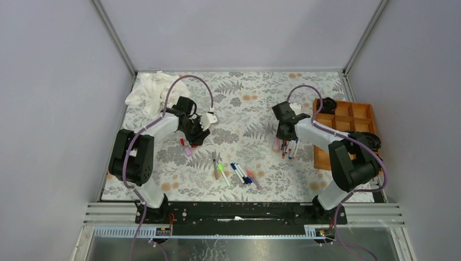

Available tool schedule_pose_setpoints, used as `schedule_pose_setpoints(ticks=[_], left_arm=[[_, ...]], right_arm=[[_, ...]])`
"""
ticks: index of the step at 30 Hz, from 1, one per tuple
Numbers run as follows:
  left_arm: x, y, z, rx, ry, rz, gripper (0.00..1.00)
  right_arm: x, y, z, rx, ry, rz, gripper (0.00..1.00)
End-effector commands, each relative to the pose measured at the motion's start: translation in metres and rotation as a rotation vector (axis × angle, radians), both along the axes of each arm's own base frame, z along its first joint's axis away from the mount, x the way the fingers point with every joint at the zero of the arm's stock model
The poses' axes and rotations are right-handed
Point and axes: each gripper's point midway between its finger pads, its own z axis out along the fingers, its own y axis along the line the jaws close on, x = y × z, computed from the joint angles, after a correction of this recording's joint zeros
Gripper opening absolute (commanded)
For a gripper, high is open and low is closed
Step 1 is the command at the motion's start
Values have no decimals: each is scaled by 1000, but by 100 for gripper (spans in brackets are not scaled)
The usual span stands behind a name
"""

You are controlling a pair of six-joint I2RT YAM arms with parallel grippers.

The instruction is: Open the pen caps

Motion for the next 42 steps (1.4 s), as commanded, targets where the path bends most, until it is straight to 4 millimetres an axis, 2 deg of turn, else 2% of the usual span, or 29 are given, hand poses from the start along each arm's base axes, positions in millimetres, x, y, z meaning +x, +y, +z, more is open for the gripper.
schedule_pose_setpoints(ticks=[1,3,7,8,9,12,16,18,20,23,26,28,31,34,37,42], left_arm=[[15,-9,42,-54,-86,3,57],[17,-12,60,-74,-104,8,62],[24,-12,100,-90,-143,47,67],[27,-11,111,-88,-163,64,88],[30,-8,120,-81,-183,83,97],[35,1,143,-46,-250,118,98],[54,24,180,-24,-457,297,99],[60,38,190,-23,-529,395,99],[54,39,186,-27,-526,404,98],[40,32,169,-21,-448,337,98],[32,25,157,-36,-342,321,98],[29,21,153,-49,-294,323,98],[26,17,149,-65,-266,318,98],[19,13,147,-78,-233,299,99],[11,9,146,-94,-199,274,98],[5,7,143,-97,-178,255,98]], right_arm=[[19,-6,7,-50,-68,-50,1],[18,-6,2,-55,-53,-45,5],[15,-7,-2,-59,-38,-39,22],[15,-6,-2,-55,-38,-36,26],[14,-7,-2,-54,-37,-36,28],[13,-5,3,-40,-46,-34,29],[15,-2,18,-9,-80,-28,31],[16,2,30,15,-103,-14,34],[16,10,41,52,-127,14,38],[9,29,60,83,-168,93,45],[-11,68,73,118,-183,251,47],[-33,97,74,151,-161,377,45],[-71,129,63,187,-90,528,41],[-108,145,45,182,-30,627,35],[-134,148,28,187,17,676,31],[-162,147,14,228,61,718,31]])
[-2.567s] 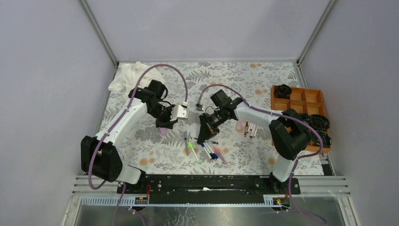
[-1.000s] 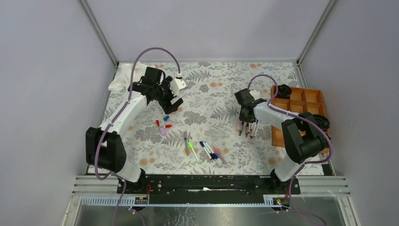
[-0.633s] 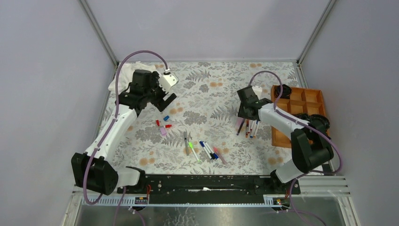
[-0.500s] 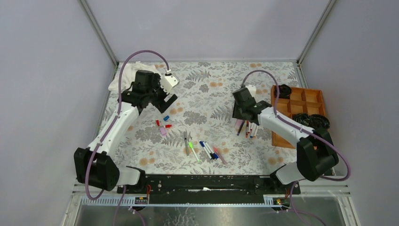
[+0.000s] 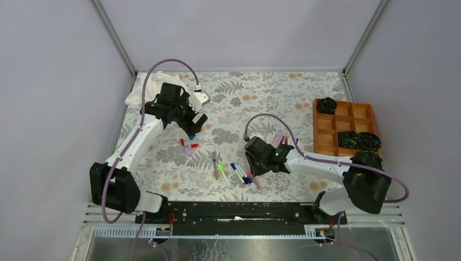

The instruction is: Open the pen caps

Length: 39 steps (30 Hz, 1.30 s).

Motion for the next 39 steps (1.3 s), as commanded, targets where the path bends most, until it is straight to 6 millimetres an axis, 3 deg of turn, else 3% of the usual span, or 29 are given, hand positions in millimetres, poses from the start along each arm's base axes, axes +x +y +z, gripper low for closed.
schedule_pose_setpoints(ticks=[1,11,28,34,39], left_arm=[[-7,-4,7,-29,18,-23,98],[-8,-7,1,-30,62,-35,98],[-16,-8,1,-32,75,-64,98],[-21,-10,1,-39,88,-85,98],[-36,-16,-2,-62,121,-160,99]], right_arm=[[-21,5,2,68,33,36,32],[-38,-4,-17,30,66,53,35],[-19,-15,-45,-125,35,-16,30],[2,-6,-38,-149,-18,-20,18],[24,2,-17,-79,-30,-28,3]])
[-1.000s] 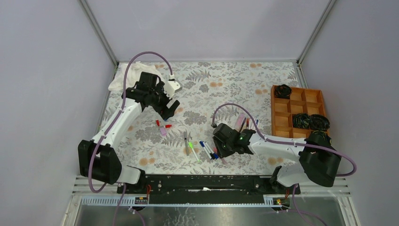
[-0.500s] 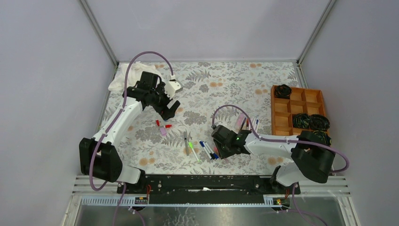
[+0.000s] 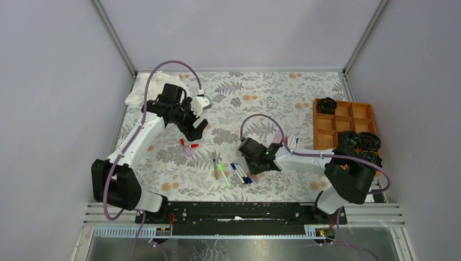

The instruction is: Open the pen caps

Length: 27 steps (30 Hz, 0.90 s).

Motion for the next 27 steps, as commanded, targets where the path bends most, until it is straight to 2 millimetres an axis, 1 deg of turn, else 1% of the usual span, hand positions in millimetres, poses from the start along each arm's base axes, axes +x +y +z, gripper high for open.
schedule_pose_setpoints(ticks=[1,4,6,10,13,14,17,20,23,27], left_arm=[[-16,-8,8,-41,9,-93,99],[-27,-13,4,-65,28,-145,99],[-34,-18,4,-89,36,-184,99],[-50,-31,11,-164,24,-291,99],[-61,-42,22,-230,-21,-378,99],[-65,-46,26,-256,-35,-411,99],[-73,-55,33,-294,-64,-468,99],[-80,-63,34,-306,-81,-524,99],[-87,-70,29,-290,-88,-570,99],[-90,-74,17,-233,-119,-612,99]], right_arm=[[32,5,24,51,-56,-26,0],[46,8,44,123,-58,-29,0],[52,14,61,191,-56,-7,0],[51,40,100,414,43,102,0],[42,59,121,561,170,189,0],[34,66,127,612,231,227,0],[24,82,137,708,353,297,0],[15,98,149,814,462,357,0],[12,109,162,892,547,403,0],[10,115,174,948,607,442,0]])
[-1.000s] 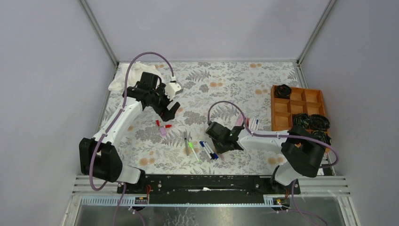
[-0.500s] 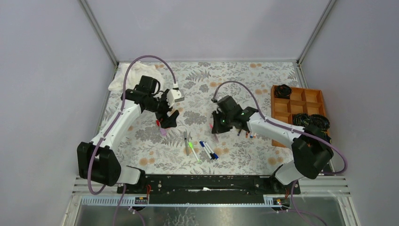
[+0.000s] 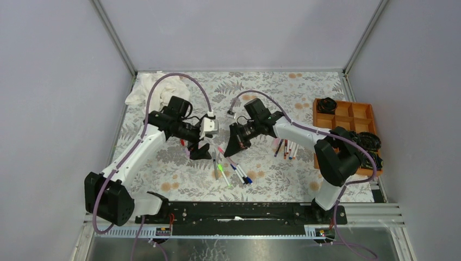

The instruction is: Open the pen caps

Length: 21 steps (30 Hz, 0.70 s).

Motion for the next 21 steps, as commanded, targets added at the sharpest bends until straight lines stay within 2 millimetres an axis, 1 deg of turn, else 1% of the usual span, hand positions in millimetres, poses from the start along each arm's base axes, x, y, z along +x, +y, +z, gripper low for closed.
schedule_pose_setpoints(ticks=[1,3,5,7,9,10,14,19,21], left_arm=[[-4,-5,-8,19,-81,-65,98],[-3,-6,-12,34,-93,-75,98],[-3,-8,-13,35,-99,-85,96],[-3,-11,-13,32,-104,-91,94],[-5,-15,-13,27,-103,-100,90],[-6,-17,-13,25,-101,-107,87],[-10,-23,-14,28,-92,-129,69],[-18,-21,-22,58,-77,-163,45],[-20,-19,-25,73,-68,-173,38]], right_arm=[[-10,14,48,182,72,120,0],[-11,15,51,195,96,137,0],[-10,16,49,190,114,143,0],[-11,17,47,193,137,153,0],[-12,18,47,196,160,162,0],[-11,18,46,196,167,164,0],[-9,20,44,189,181,163,0],[-7,21,45,192,185,161,0],[-7,22,46,193,190,158,0]])
